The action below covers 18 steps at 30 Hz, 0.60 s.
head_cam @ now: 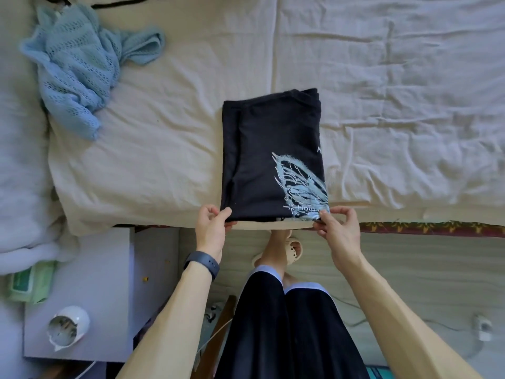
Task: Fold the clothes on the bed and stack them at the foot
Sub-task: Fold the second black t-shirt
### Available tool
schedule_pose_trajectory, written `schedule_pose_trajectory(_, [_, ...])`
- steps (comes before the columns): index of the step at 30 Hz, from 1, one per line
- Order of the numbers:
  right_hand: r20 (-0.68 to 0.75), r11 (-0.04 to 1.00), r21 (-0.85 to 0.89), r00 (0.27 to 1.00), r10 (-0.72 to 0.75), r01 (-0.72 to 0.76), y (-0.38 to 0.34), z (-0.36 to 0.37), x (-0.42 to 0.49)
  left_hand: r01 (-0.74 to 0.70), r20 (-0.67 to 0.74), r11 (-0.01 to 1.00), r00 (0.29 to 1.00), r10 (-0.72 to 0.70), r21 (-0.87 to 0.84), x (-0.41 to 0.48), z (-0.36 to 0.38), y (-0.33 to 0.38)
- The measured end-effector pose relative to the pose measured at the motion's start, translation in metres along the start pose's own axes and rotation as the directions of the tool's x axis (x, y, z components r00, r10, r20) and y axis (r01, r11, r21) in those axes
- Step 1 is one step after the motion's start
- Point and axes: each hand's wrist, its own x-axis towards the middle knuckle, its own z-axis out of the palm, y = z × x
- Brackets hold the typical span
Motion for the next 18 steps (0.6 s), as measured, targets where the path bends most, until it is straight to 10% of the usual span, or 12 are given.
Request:
schedule_pose_trajectory(13, [0.216,0.940,-0.326,0.960,0.177,-0.099,0.024,-0.054,-0.056,0.281,0.170,0.944,0.936,-0.310,0.172,-0.071,-0.034,-0.029])
schedule_pose_trajectory(18, [0.393,0.842,-0.468,0.916,-0.074,0.269,-0.033,-0.061,-0.033,-0.180,0.388,0.881,0.922,-0.004,0.437,-0.056,-0.041,0.025])
